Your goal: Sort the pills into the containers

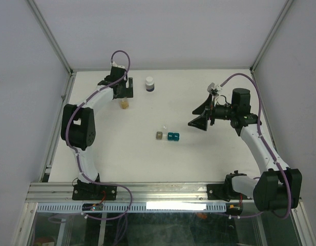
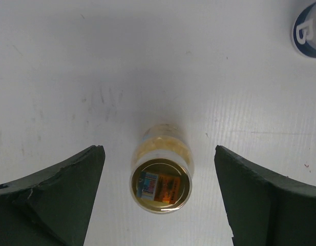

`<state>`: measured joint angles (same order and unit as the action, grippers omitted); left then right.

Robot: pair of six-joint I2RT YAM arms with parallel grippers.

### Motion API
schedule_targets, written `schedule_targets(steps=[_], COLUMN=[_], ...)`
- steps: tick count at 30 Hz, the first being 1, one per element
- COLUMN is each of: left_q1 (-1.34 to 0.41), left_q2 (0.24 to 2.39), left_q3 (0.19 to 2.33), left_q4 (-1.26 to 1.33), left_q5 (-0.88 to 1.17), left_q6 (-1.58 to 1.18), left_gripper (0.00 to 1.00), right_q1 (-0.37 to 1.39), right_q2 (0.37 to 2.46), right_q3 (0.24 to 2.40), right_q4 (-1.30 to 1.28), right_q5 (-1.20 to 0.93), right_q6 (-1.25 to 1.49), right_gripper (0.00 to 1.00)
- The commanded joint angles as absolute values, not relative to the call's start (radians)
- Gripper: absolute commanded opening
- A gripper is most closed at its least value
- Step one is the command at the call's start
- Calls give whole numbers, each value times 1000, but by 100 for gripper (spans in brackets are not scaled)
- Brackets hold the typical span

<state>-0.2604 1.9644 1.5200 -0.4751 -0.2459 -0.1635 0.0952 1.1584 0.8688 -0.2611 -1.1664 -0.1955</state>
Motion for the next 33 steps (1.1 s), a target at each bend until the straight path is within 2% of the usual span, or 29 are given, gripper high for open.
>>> schedule_targets(steps=[1,5,8,10,11,13,22,33], left_q1=[-255,-254,-253,-253,-250,-250,-277,-473], left_q2=[1994,2010,2010,2009,2007,1992,1726,1359], left_q3=[1598,1601,1602,1608,1610,1607,1473,1211], left_q4=[-501,-508,-516,-524,-533,-538,-533,-440], left_q5=[-145,-141,-142,-132,-124,-101,195,236], left_q6=[-159,-171,-172,-170,-171,-177,-260,-390], left_gripper=[83,68,46,34,24,14,3,1], right_q1=[79,75,74,73,72,72,74,143], right_q2=[1132,1130,1129,1128,1126,1122,1106,1043], right_q3=[873,870,869,868,869,867,851,824], right_q4=[-209,-208,-207,-207,-207,-207,-194,-139], right_q5=[-1204,-1214,-1218,-1219,-1220,-1222,-1259,-1257], right_q6=[-178,-178,-178,-177,-176,-178,-214,-197], right_gripper=[90,90,90,90,90,90,90,88])
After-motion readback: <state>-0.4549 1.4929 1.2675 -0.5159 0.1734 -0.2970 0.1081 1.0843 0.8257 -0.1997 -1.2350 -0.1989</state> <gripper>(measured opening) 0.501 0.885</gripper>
